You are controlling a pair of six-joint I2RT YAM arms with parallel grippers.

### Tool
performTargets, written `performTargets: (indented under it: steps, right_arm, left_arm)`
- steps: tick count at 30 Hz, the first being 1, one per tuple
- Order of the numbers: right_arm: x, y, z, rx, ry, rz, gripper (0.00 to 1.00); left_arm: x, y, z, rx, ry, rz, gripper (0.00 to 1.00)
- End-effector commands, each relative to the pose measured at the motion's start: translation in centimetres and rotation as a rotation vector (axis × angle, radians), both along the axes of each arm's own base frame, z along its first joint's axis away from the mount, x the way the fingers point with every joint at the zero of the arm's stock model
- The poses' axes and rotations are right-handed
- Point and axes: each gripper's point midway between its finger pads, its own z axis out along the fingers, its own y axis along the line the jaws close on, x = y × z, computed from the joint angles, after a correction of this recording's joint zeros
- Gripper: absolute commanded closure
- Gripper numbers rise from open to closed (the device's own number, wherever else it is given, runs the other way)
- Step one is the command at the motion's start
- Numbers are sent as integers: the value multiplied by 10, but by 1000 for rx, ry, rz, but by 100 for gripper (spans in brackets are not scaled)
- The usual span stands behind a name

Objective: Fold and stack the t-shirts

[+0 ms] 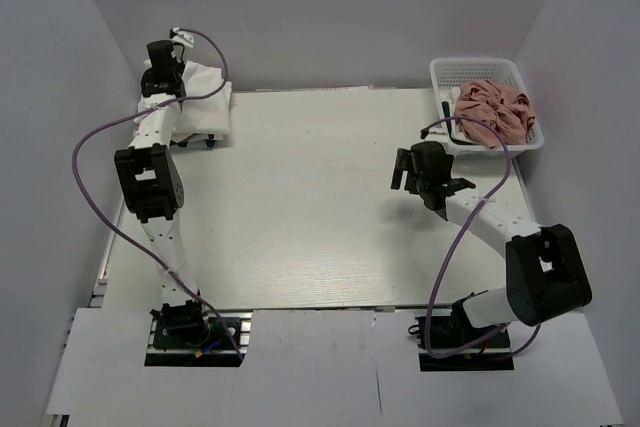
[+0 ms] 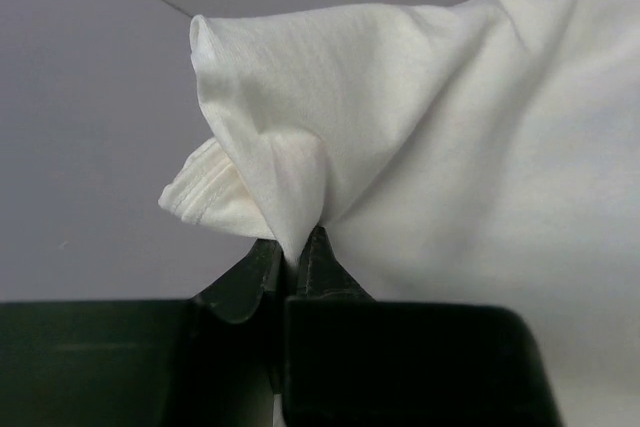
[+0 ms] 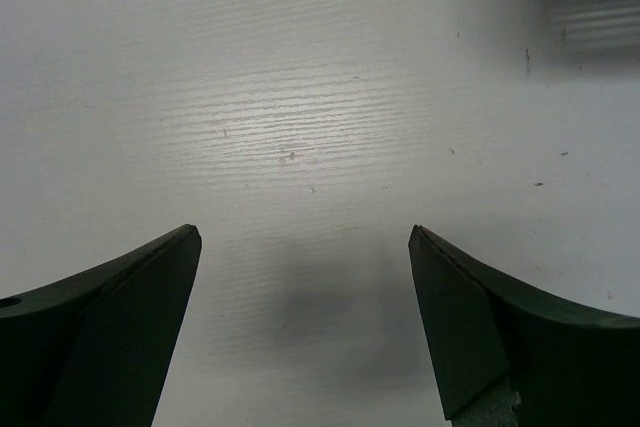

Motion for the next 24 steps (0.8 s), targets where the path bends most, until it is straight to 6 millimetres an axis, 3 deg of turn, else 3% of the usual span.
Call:
performTargets:
  steps: [1,6,12,18,20,21,22,24]
  right_arm:
    - [7,8,21,30,-59,32,10]
    - [2,2,18,0,-19,24,10]
    - [2,5,11,-6,14,33,10]
    - [2,14,-3,-1,106,61,10]
    - [6,20,2,18,106,77,10]
    - [8,25,6,33,99,93,10]
    - [8,26,6,39,104,102,10]
    - [10,28,12,46,89,107,10]
  left_arm:
    - [13,4,43,28,-131,-33,100]
    - [16,23,30,48,-119,-13,100]
    - [12,51,34,55,-139,30,100]
    - [15,52,33,28,-148,9,100]
    - [15,51,32,7,-158,15,96]
    - [15,52,32,0,-162,26,75]
    - [13,54,32,-7,-167,44,35]
    - [10,55,47,-10,-197,58,0]
